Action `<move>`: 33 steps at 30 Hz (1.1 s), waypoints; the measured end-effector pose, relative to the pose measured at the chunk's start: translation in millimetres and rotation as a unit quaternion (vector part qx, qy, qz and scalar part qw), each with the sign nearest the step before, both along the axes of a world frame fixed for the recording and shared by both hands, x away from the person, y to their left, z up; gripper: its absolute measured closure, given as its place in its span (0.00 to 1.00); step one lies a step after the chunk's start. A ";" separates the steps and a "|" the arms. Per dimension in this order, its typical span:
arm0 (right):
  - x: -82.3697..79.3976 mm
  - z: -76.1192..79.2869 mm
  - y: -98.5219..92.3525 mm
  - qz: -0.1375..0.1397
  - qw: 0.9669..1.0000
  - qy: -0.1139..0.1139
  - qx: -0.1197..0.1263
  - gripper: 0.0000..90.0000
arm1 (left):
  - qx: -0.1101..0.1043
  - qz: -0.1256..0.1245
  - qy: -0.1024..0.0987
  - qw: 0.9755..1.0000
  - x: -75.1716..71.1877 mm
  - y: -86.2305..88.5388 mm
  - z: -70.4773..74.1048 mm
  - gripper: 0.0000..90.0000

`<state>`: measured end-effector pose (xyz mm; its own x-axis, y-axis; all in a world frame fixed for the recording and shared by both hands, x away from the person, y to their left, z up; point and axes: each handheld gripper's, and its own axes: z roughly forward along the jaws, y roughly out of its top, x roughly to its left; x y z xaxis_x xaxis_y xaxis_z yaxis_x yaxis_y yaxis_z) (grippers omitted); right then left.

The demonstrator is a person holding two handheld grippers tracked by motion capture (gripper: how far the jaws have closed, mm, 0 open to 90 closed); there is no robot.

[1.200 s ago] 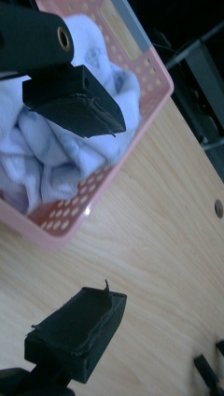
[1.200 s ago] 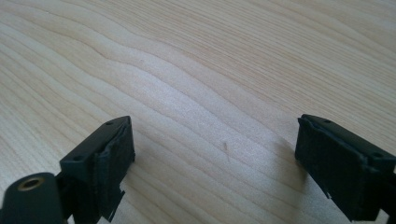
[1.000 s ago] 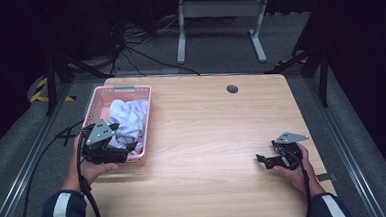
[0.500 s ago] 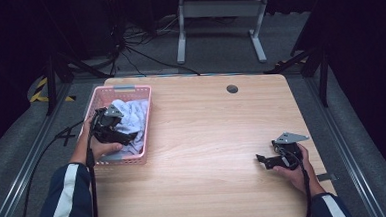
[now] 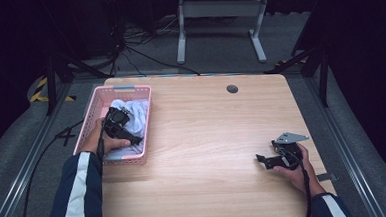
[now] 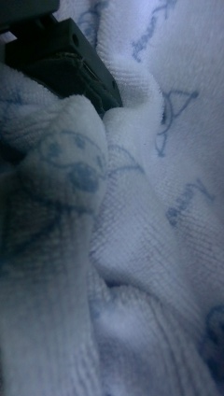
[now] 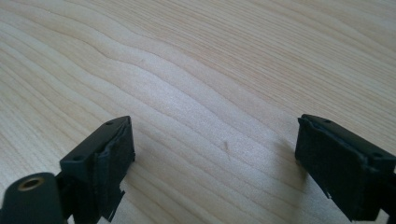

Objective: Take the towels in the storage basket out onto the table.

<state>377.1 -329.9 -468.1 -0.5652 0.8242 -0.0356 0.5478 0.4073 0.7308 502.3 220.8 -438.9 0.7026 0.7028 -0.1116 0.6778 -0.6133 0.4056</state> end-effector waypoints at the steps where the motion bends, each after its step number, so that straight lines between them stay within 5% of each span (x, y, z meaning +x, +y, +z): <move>1: 0.0 0.0 0.0 0.000 1.000 0.000 0.000 0.14 | -0.003 -0.003 0.010 1.000 1.1 -0.4 -0.9 0.06; 5: 0.0 0.0 0.1 0.002 1.000 0.000 0.000 0.14 | -0.003 -0.019 0.029 0.999 2.4 -3.1 3.6 0.27; 9: 0.0 -0.1 0.2 0.005 1.000 0.000 -0.001 0.14 | 0.009 -0.029 0.016 0.999 -0.9 -5.8 10.1 0.47; 13: -0.3 -0.1 0.4 0.007 1.000 0.000 0.000 0.14 | 0.039 -0.023 -0.013 0.999 -5.4 -6.9 16.6 0.58; 15: -0.5 -0.1 0.3 0.008 1.000 0.000 0.000 0.14 | 0.059 0.006 -0.063 0.996 -10.0 -5.0 20.8 0.61; 17: -1.0 0.0 0.2 0.009 1.000 0.001 0.000 0.14 | 0.057 0.026 -0.073 0.995 -12.5 -0.7 23.8 0.62; 19: -2.2 -0.1 -0.3 0.012 1.000 0.001 -0.001 0.14 | 0.040 0.050 -0.107 0.992 -19.4 8.8 34.2 0.62; 21: -2.7 0.0 -0.4 0.012 1.000 0.001 0.001 0.14 | 0.027 0.061 -0.116 0.991 -22.6 11.9 37.6 0.63; 22: -2.9 0.0 -0.7 0.012 1.000 0.001 0.001 0.14 | 0.025 0.073 -0.136 0.988 -26.6 15.0 42.4 0.63; 26: -3.4 0.1 -1.1 0.013 1.000 0.001 0.000 0.14 | 0.006 0.083 -0.164 0.983 -37.9 25.2 59.8 0.63; 27: -3.4 0.0 -1.4 0.014 1.000 0.000 -0.002 0.14 | -0.001 0.089 -0.179 0.980 -40.0 27.3 63.1 0.63; 28: -3.4 0.0 -1.4 0.014 1.000 0.000 -0.002 0.14 | -0.001 0.089 -0.179 0.980 -40.0 27.3 63.1 0.63; 29: -3.5 0.0 -1.5 0.014 1.000 0.000 -0.002 0.14 | -0.004 0.099 -0.196 0.975 -42.5 29.2 68.0 0.63; 30: -3.7 -0.1 -1.6 0.015 1.000 0.000 -0.002 0.14 | -0.006 0.100 -0.196 0.976 -44.8 30.8 73.0 0.63; 33: -3.8 0.0 -1.6 0.015 1.000 0.000 -0.002 0.14 | -0.021 0.105 -0.219 0.970 -49.9 34.7 86.7 0.63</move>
